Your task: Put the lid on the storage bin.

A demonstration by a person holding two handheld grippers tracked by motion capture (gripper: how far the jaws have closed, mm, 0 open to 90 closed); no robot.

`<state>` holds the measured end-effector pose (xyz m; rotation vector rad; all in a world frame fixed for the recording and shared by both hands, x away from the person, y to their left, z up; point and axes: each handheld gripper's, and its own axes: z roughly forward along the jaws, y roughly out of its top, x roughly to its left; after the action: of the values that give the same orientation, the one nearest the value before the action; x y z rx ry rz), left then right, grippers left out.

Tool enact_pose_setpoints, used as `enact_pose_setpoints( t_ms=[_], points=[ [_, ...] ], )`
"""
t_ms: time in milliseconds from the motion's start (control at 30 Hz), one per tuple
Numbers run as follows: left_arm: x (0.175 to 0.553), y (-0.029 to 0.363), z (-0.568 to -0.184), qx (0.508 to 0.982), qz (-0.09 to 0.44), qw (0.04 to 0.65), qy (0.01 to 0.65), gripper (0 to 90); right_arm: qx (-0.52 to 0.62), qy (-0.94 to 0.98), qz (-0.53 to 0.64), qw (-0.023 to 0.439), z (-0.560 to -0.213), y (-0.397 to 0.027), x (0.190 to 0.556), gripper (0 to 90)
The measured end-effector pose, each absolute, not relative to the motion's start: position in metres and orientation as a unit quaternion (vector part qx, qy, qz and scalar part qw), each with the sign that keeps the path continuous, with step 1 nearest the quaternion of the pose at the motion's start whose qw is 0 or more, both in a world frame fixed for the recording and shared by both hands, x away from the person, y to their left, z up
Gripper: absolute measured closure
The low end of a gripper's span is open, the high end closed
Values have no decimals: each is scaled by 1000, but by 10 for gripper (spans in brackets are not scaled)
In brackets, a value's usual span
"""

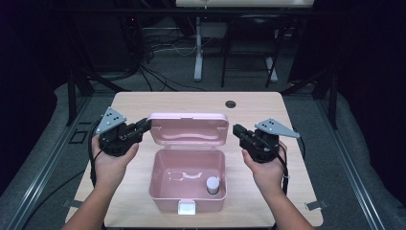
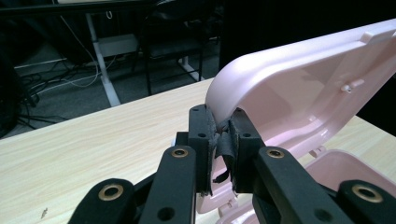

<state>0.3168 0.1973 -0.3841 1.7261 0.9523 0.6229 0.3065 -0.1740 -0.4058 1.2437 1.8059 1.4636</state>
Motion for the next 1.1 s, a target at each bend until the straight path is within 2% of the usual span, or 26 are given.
enact_pose_setpoints(
  t_ms=[567,1100],
  points=[
    [303,203,-389,718,248,520,390,814,452,661,555,226,-405,-166,303,856],
    [288,206,-396,716,246,528,384,801,442,667,555,228,-410,-167,290,847]
  ],
)
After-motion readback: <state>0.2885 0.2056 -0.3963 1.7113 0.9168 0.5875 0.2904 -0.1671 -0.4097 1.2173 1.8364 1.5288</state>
